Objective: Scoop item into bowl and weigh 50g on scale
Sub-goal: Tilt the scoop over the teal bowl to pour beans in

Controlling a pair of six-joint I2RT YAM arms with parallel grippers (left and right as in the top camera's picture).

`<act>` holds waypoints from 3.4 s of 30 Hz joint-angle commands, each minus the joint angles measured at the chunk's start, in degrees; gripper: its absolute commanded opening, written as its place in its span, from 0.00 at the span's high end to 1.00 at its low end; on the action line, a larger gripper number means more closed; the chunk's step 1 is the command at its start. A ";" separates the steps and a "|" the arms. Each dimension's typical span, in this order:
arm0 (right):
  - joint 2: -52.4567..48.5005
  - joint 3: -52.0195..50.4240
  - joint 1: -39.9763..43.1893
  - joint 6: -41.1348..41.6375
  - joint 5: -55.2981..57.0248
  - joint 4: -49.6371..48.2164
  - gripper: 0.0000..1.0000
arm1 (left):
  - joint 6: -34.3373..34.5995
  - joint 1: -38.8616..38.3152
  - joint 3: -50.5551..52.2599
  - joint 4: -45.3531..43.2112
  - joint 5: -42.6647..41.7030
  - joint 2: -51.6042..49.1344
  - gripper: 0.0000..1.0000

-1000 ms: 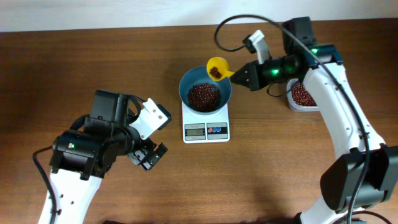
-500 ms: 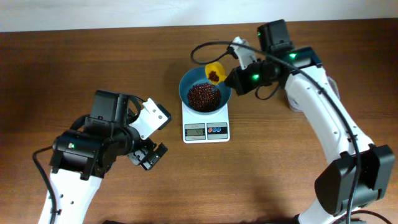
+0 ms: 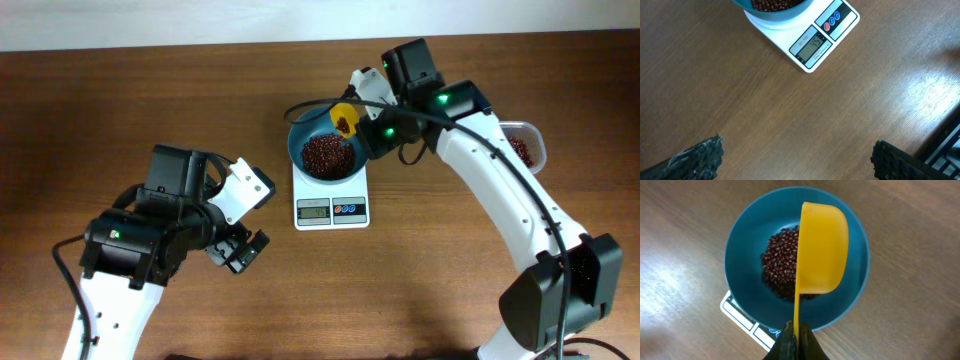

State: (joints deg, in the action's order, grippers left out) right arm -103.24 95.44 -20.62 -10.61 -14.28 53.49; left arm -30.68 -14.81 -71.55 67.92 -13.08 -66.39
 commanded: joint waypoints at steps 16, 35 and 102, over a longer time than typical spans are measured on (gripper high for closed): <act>0.55 2.69 -2.03 -0.90 3.78 0.96 0.96 | -1.09 0.35 -1.03 -0.07 0.00 -0.28 0.01; 0.57 3.41 -4.59 0.61 7.50 1.51 0.96 | -1.09 0.35 -1.03 -0.09 0.00 -0.28 0.01; 0.13 3.91 4.74 14.38 -23.80 -2.14 0.96 | -1.09 0.35 -1.03 -0.07 0.00 -0.28 0.01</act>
State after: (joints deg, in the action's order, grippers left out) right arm -103.24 97.86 -19.27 0.62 -27.29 52.01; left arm -30.68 -14.81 -71.55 67.92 -13.10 -66.39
